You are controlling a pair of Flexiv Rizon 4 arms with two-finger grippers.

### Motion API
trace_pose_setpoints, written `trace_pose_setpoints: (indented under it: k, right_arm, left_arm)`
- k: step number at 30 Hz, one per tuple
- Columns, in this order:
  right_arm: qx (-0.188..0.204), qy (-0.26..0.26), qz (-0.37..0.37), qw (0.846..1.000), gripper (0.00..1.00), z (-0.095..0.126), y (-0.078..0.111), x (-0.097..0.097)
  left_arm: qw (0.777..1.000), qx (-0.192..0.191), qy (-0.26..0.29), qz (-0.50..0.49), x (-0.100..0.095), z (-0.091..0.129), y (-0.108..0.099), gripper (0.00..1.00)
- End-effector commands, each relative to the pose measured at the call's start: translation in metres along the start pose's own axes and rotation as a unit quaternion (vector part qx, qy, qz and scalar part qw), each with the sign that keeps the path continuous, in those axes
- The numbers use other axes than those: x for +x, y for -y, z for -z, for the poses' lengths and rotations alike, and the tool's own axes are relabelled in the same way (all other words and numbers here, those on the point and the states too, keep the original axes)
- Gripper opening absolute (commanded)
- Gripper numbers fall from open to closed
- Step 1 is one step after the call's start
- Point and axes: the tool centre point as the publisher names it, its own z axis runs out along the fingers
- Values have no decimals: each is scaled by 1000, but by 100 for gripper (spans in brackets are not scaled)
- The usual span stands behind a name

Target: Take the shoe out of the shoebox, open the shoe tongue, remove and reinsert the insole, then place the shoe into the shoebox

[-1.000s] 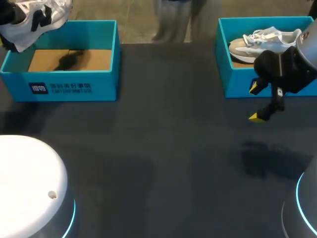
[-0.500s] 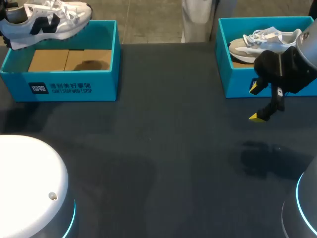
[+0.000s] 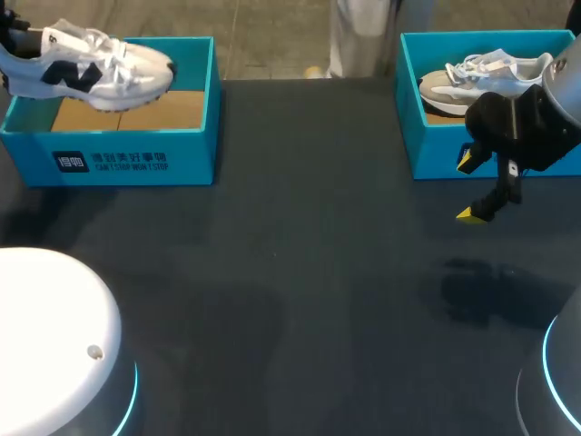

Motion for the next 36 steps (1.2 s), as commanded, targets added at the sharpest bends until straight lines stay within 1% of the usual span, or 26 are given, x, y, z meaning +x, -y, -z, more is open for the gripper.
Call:
trace_pose_setpoints:
  k: [1, 7, 12, 15, 20, 26, 28, 31, 36]
  right_arm:
    - [1, 1, 0, 1000, 100, -1, 0, 1]
    - [1, 1, 0, 1000, 100, -1, 0, 1]
    - [1, 1, 0, 1000, 100, -1, 0, 1]
    - [1, 1, 0, 1000, 100, -1, 0, 1]
    - [1, 1, 0, 1000, 100, -1, 0, 1]
    - [1, 1, 0, 1000, 100, -1, 0, 1]
    - [1, 1, 0, 1000, 100, -1, 0, 1]
    - [1, 1, 0, 1000, 100, -1, 0, 1]
    - [1, 1, 0, 1000, 100, -1, 0, 1]
  left_arm:
    - [1000, -14, 2, -15, 2, 1, 7, 0]
    - [1000, -14, 2, -15, 2, 1, 7, 0]
    - [1000, -10, 15, 14, 4, 2, 0, 0]
    - [999, -4, 21, 34, 5, -2, -3, 0]
    - [999, 12, 31, 43, 3, -14, -10, 0]
    - [997, 27, 40, 52, -2, -34, -18, 0]
    - [997, 27, 40, 56, -5, -40, -18, 0]
    - [997, 39, 43, 49, -9, -51, -20, 0]
    - [997, 46, 42, 47, -12, -65, -19, 0]
